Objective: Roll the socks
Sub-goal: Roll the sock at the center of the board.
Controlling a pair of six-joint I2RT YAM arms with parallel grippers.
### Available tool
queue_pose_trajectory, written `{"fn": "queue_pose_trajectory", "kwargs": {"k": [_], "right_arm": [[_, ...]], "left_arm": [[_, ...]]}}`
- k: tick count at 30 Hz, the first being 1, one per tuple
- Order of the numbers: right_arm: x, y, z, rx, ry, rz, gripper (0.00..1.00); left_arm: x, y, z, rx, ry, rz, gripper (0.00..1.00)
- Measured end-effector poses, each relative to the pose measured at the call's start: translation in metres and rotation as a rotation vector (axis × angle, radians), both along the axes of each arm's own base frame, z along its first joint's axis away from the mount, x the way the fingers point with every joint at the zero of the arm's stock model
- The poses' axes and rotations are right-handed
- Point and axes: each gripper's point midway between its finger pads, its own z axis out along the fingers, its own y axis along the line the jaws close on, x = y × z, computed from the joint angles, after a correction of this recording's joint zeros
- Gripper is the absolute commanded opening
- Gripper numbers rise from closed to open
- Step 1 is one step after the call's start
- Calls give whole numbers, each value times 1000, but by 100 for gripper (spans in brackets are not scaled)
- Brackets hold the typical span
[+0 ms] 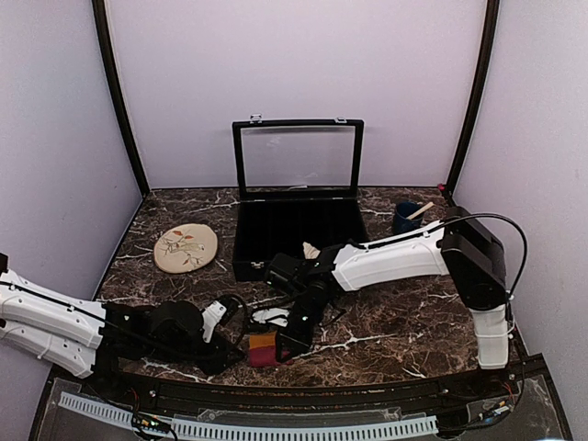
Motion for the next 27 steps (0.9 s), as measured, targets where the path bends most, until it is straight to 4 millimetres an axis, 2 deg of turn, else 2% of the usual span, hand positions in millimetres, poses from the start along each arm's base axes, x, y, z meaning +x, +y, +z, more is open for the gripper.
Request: {"fn": "queue_pose_trajectory", "kwargs": {"k": [10,27], "right_arm": [[1,0,0,-25,112,-11,0],[-7,-4,0,-45,168,-6,0]], "left_arm": [[-13,-23,13,77,-156,-163,50],[-15,-47,-10,274,-257,-370,53]]}}
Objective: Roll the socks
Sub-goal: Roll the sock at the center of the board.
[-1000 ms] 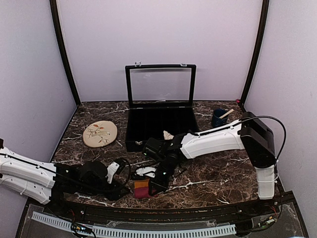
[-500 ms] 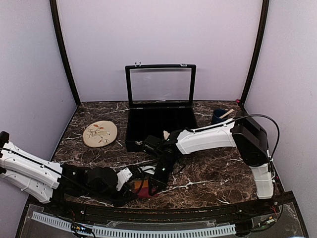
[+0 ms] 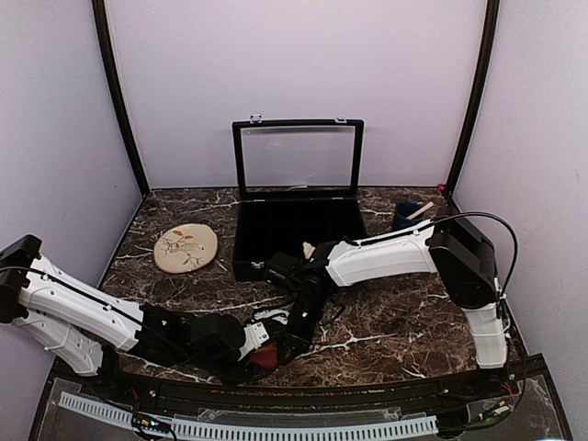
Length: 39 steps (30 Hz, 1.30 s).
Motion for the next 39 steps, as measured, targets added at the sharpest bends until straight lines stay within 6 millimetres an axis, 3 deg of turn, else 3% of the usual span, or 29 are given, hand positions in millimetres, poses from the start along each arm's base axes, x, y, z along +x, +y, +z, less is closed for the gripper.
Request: {"fn": "queue_pose_trajectory", "kwargs": {"k": [5,12,23,30,35,39], "right_arm": [[-2,-1,-1,-2,13,2,0],[-2,-1,-1,-7,30,3,0],[-2,-4,-2,-15,53,-2,0],[0,-10,-3,-41,73,-14,0],[2,-18,-4,-71,94,-26,0],[2,-22,-5,-78,104,-35,0]], "left_arm": [[1,-5,-6,31,-13,-32,52],[2,-14,-5,42,-28,-62,41],[-1,-24,-7,32,-6,-74,34],[-2,-36,-11,32,17,-77,8],[-4,-46,-14,37,27,-84,0],[-4,-50,-15,26,35,-77,0]]}}
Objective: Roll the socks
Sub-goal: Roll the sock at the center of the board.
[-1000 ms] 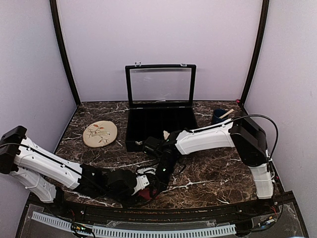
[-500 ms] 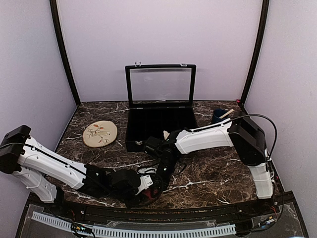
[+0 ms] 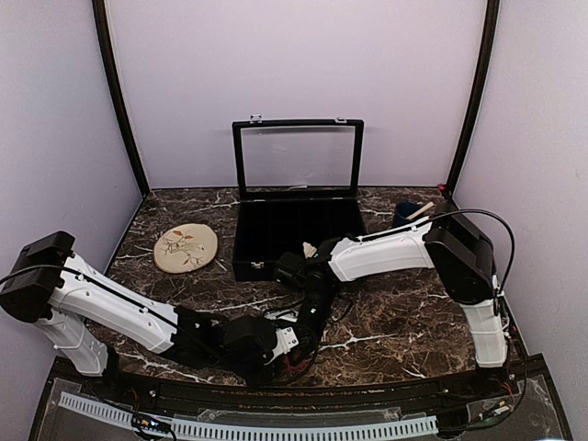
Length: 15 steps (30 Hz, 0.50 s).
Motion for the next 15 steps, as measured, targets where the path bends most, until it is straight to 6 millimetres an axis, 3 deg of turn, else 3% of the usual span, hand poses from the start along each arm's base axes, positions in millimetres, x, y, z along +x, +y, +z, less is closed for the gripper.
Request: {"fn": "queue_pose_trajectory", "kwargs": {"k": [4,9,15], "right_arm": [[-1,-5,0,-5,12,-9,1],[-1,-13,0,-14,22,-31,28],[1,-21,4,5,13,-67,36]], "left_arm": [[-1,-5,-1,-17,11,1,0],[-3,-11,-4,-50,37,14,0],[-8,-19,-3,-118,81,20,0]]}}
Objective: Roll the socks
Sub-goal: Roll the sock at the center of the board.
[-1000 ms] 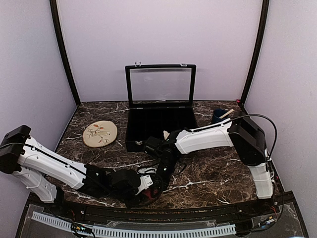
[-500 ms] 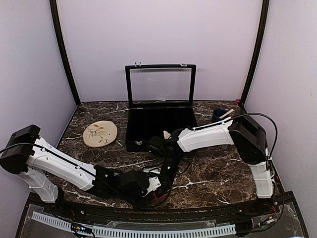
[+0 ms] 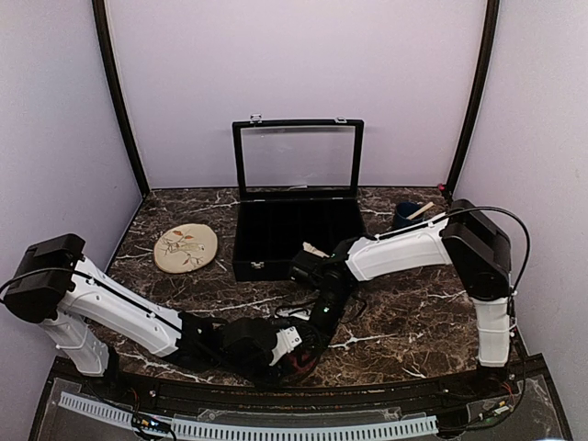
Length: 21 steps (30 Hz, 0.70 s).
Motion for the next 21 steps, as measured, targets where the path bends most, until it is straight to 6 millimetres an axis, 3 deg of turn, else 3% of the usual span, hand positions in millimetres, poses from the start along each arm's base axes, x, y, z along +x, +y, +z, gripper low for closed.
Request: {"fn": "queue_pose_trajectory", "kwargs": {"k": [15,21], "right_arm": [[15,-9,2,60,-59,-61,41],[29,-17,4,52,-117,-109,42]], "left_arm": [[12,6,-1,-114,177,93,0],[17,10,0,-135,240,106,0]]}}
